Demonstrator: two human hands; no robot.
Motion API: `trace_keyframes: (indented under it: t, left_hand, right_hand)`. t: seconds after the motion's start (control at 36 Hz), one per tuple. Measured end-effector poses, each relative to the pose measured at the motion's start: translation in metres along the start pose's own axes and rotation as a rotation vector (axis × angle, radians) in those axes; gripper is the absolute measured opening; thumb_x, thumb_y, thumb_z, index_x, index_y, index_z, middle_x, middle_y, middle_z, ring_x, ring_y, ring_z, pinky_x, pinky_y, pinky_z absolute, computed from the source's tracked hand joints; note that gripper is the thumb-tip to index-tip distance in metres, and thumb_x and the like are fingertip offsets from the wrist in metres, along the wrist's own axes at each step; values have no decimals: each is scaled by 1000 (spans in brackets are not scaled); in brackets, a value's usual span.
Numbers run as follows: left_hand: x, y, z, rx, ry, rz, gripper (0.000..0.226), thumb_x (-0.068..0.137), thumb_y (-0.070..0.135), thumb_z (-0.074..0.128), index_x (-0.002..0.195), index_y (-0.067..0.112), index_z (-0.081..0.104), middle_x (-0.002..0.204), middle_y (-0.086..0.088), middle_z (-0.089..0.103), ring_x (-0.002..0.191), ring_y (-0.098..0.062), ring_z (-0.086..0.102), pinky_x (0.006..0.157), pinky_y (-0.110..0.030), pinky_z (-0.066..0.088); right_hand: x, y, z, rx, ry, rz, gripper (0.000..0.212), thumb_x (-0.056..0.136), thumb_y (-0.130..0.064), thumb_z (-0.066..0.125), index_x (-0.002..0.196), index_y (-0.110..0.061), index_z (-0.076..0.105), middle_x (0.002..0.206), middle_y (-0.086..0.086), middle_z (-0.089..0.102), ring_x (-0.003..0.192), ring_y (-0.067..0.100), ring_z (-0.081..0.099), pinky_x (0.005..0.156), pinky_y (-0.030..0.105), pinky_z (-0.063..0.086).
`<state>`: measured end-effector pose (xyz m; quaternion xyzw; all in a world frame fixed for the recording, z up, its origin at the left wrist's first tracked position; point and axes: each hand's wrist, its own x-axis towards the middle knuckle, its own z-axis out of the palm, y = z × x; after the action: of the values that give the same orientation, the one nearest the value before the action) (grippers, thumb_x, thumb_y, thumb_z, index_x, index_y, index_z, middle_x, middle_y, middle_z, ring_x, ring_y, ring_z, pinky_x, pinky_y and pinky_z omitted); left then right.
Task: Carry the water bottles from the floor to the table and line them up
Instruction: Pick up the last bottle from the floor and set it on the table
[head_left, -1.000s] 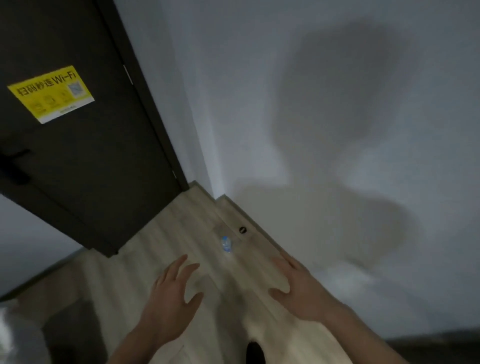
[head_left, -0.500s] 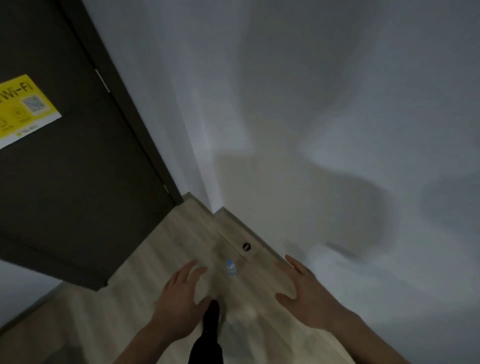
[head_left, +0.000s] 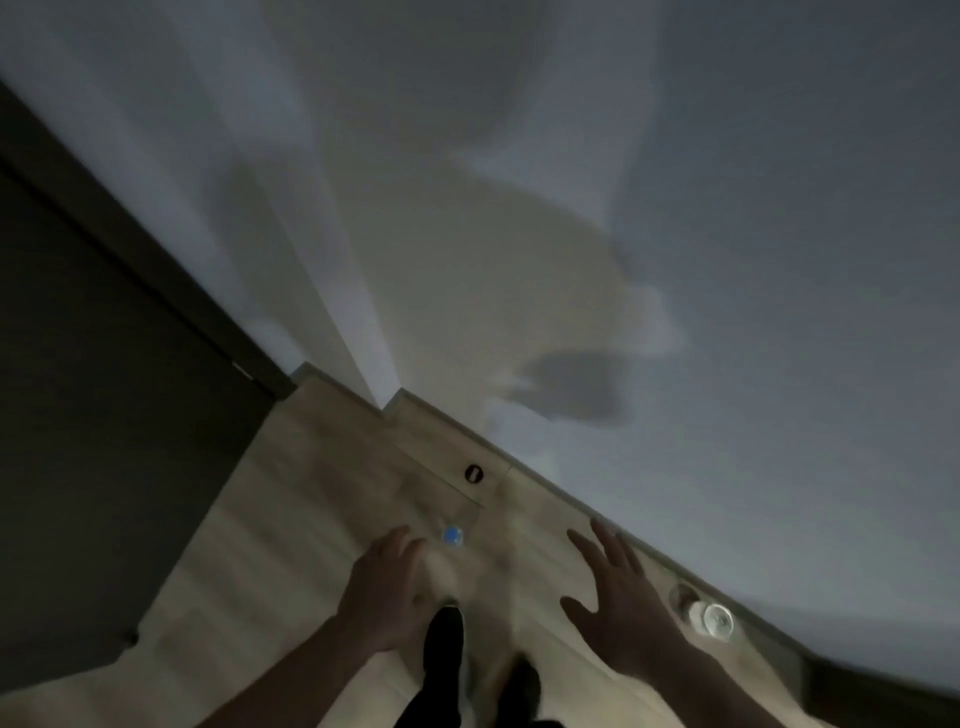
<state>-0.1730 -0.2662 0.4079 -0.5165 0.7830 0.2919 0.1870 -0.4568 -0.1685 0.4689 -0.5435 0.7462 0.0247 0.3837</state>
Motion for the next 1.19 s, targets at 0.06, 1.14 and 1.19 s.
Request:
trace_keyframes:
  t: [0.06, 1.14, 1.19]
  left_hand:
    - [35, -12, 21, 15, -33, -15, 68, 97, 39, 52, 157, 23, 26, 165, -2, 18, 147, -23, 28, 115, -33, 30]
    - [264, -45, 269, 0, 3, -142, 37, 98, 41, 56, 127, 20, 47, 103, -4, 70, 92, -27, 70, 68, -35, 48]
    - [222, -32, 233, -81, 16, -177, 33, 97, 39, 58, 122, 20, 48, 101, -5, 71, 90, -29, 70, 67, -35, 49]
  right_hand:
    - [29, 3, 18, -6, -41, 27, 79, 96, -49, 56, 159, -39, 10, 168, -8, -8, 156, 24, -7, 125, 43, 16]
    - [193, 118, 250, 232, -145, 272, 72, 98, -27, 54, 159, -31, 17, 168, -6, 5, 154, 20, 9, 123, 40, 24]
    - [166, 99, 221, 265, -139, 280, 71, 98, -27, 54, 159, -31, 17, 168, -5, 5, 154, 21, 9, 123, 42, 23]
